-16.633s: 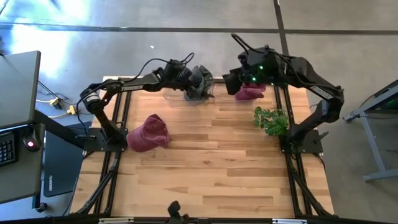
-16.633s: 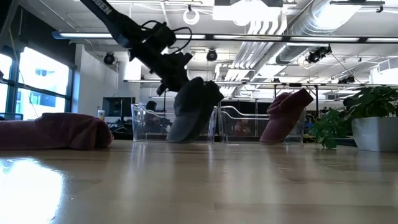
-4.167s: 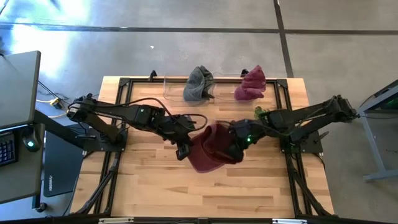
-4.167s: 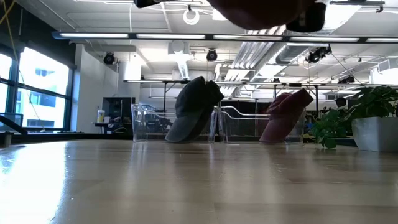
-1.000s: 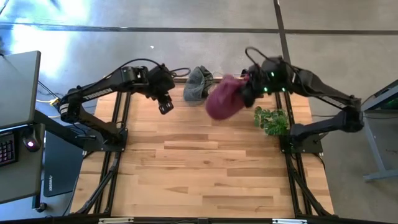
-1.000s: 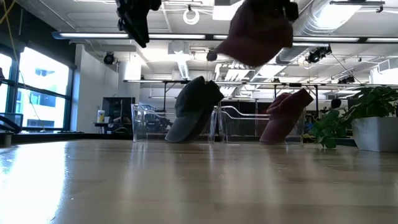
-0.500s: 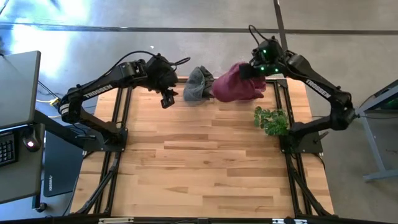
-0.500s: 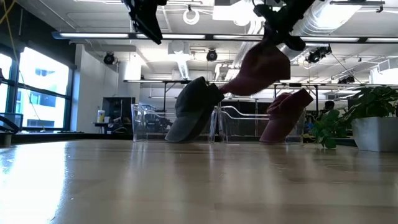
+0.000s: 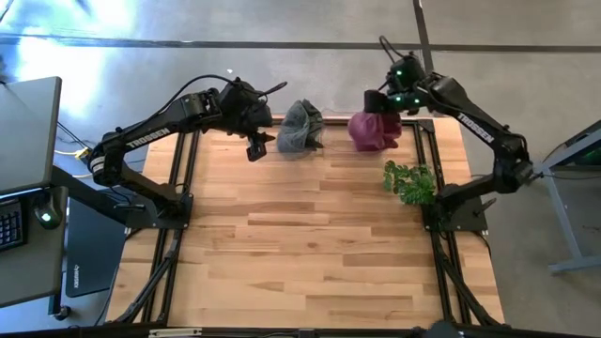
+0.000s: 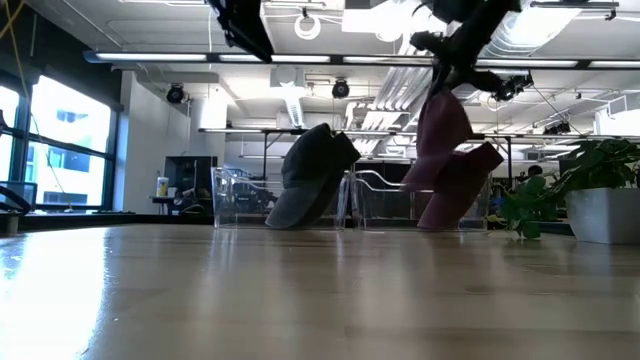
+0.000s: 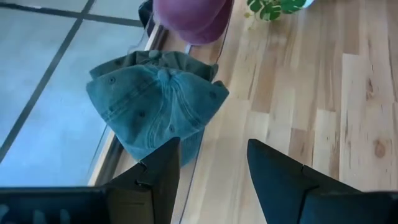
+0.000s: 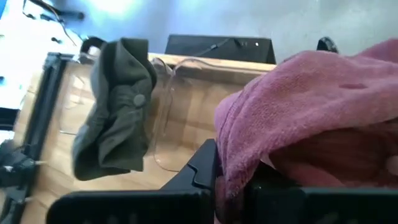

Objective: Pick & Place hat
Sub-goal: Put the red cap into the right transparent bin

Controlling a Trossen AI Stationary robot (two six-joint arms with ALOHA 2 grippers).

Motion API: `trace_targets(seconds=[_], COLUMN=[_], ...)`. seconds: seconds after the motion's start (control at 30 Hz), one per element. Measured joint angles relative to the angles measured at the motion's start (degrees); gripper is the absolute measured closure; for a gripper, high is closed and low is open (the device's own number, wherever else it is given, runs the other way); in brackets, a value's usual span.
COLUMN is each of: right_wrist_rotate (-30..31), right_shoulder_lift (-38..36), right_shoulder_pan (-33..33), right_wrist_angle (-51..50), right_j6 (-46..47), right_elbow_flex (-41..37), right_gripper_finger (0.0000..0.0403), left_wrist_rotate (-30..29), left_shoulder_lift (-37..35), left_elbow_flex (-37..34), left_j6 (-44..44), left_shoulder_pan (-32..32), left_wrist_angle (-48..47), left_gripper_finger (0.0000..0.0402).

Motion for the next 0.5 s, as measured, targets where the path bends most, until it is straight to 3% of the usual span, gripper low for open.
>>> trace_targets(seconds=[0.27,0.5], right_wrist_rotate=[-1.6,-1.6], right_shoulder_lift=[8.1,9.9], right_shoulder_pan=[0.0,-0.1], right_wrist_angle=[1.6,-1.1], right_j6=[-1.4,-10.3], right_elbow_flex=[0.0,0.0], right_gripper_finger=[0.0375,0.0389], left_wrist_rotate=[1.8,1.8], left_shoulder_lift=[0.5,0.4], left_elbow_flex=[0.0,0.0], left_j6=[2.0,1.8], left_shoulder_pan=[0.0,0.0], left_wrist_angle=[0.9,0.8], left_gripper_finger=[0.0223,0.0223])
